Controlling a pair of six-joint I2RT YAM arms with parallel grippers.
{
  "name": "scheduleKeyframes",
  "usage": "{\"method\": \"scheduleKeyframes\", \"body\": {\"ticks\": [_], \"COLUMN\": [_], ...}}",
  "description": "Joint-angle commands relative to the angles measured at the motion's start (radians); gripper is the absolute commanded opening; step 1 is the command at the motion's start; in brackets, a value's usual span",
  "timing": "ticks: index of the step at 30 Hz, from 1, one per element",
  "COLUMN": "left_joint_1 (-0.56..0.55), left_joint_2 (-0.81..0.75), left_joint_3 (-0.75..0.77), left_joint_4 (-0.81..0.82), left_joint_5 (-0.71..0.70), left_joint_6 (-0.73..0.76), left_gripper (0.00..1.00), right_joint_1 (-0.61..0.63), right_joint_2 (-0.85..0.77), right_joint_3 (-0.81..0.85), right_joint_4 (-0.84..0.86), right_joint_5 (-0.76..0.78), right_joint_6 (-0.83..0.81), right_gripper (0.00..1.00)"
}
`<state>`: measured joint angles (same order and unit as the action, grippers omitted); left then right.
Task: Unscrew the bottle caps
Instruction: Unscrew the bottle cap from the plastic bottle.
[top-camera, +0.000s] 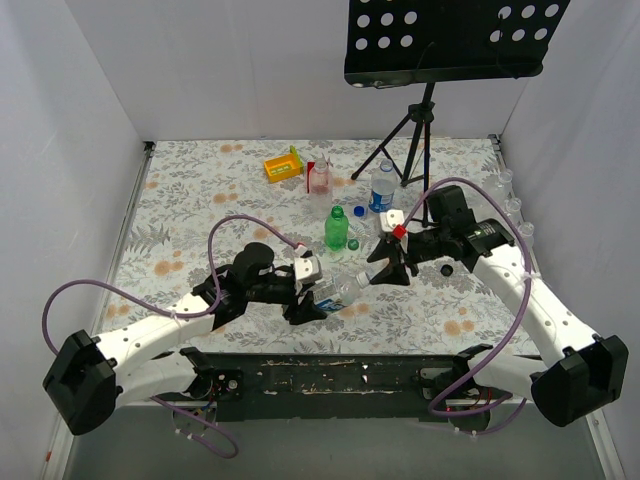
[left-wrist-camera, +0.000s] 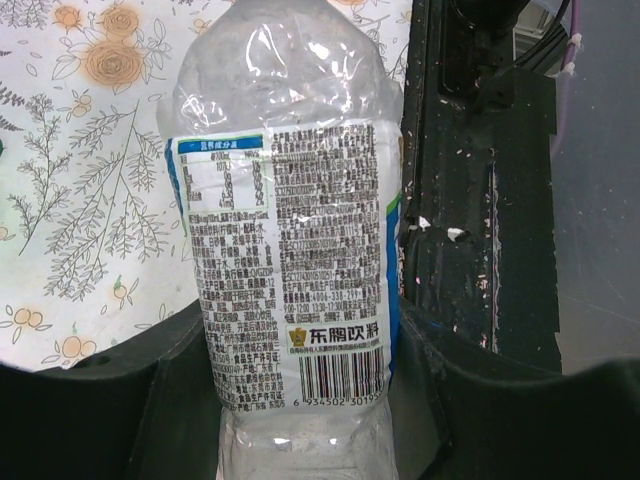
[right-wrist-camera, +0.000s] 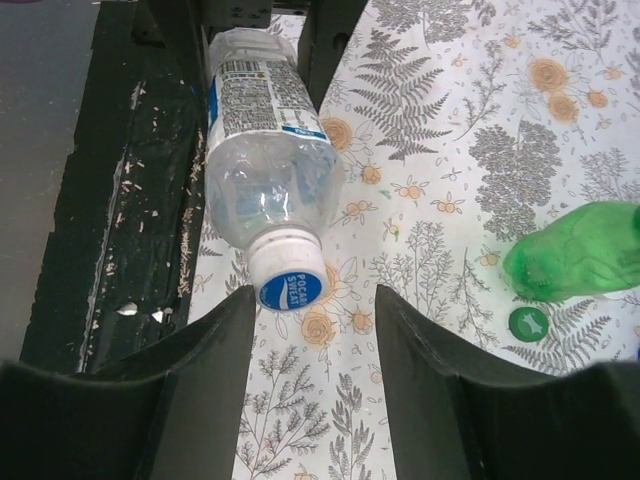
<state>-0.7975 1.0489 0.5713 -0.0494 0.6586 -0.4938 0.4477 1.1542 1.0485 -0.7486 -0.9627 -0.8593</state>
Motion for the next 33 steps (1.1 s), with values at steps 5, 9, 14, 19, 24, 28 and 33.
{"method": "scheduleKeyframes", "body": {"ticks": [5, 9, 14, 19, 24, 28, 33], "left_joint_1": [-0.014, -0.016, -0.014, -0.014, -0.017, -0.042, -0.115], "left_joint_2": [-0.078, -0.095, -0.122, -0.158, -0.164, -0.139, -0.099], "left_joint_3": [-0.011, -0.016, -0.027, -0.037, -0.028, -0.013, -0.001], "left_joint_4": [-0.055, -0.05, -0.033, -0.004, 0.017, 0.032, 0.043], "left_joint_5": [-0.005, -0.036, -0.08, -0.158, -0.217, -0.258, -0.353], "left_joint_6": [0.041, 0.04, 0.034, 0.026, 0.014, 0.008, 0.008], "left_gripper": [0.0, 0.0, 0.0, 0.0, 0.0, 0.0, 0.0], "right_joint_1": [-0.079, -0.112, -0.155, -0.204, -0.247, -0.262, -0.274], "right_joint_2": [-0.065, -0.09, -0.114, -0.119, -0.11, -0.108, -0.102], "right_joint_3": [0.005, -0.001, -0.004, -0.005, -0.054, -0.084, -0.1], "right_joint_4": [0.072, 0.052, 0.054, 0.098, 0.186, 0.221, 0.275], "right_joint_5": [-0.025, -0.045, -0.071, -0.12, -0.162, -0.177, -0.15], "right_joint_6": [0.034, 0.042, 0.106, 0.273, 0.48, 0.538, 0.643], "right_gripper": [0.6, 0.6, 0.61, 0.61, 0.62, 0.63, 0.63]}}
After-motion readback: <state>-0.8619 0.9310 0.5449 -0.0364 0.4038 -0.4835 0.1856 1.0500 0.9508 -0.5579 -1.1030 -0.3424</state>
